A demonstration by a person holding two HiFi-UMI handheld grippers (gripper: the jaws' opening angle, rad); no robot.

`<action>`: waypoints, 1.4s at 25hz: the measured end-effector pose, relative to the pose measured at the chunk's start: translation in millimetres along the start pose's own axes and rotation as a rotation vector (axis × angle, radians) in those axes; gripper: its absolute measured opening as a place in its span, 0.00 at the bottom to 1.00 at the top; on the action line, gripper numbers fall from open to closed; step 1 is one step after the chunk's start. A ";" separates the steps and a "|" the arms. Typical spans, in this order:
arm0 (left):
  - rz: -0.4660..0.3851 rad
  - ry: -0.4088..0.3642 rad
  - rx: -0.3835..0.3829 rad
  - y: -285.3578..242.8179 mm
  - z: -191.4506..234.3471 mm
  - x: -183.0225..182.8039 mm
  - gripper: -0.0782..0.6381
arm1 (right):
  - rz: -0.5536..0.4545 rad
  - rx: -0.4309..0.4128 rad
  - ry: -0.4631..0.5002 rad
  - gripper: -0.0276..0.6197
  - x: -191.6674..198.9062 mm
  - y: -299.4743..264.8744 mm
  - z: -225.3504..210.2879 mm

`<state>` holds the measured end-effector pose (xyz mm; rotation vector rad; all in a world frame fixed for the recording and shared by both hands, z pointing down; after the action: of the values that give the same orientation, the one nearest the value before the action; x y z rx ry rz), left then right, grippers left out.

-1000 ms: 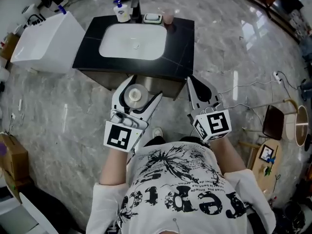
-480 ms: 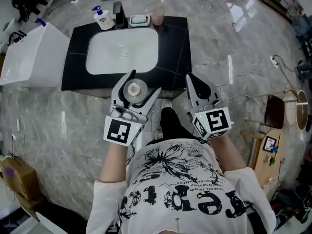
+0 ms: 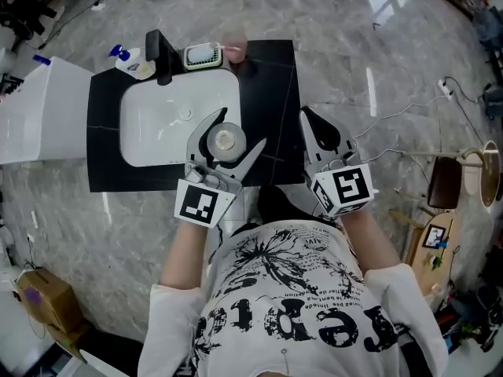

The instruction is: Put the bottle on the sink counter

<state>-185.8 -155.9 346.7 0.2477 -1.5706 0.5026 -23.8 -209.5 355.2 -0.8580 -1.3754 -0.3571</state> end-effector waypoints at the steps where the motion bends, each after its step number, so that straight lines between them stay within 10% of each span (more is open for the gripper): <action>1: 0.006 -0.003 0.006 -16.7 6.1 5.0 0.60 | 0.004 -0.001 0.000 0.07 1.6 -12.3 -11.4; 17: 0.265 0.027 0.185 -172.1 67.5 149.7 0.60 | 0.111 0.005 -0.012 0.07 78.6 -149.9 -97.6; 35: 0.432 -0.012 0.234 -215.6 66.8 193.6 0.60 | 0.126 0.081 -0.073 0.07 108.5 -164.3 -135.4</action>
<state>-161.3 -347.0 573.2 0.0854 -1.5800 1.0260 -18.4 -386.3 515.7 -0.8926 -1.3858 -0.1738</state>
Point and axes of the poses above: the fingertips, and each gripper's own axes: y backward along the fingers, z to its left, x out of its underside, the point moved 6 cm from there along y, backward along the fingers, and after that the axes turned 9 degrees about z, right-handed, at the moved point
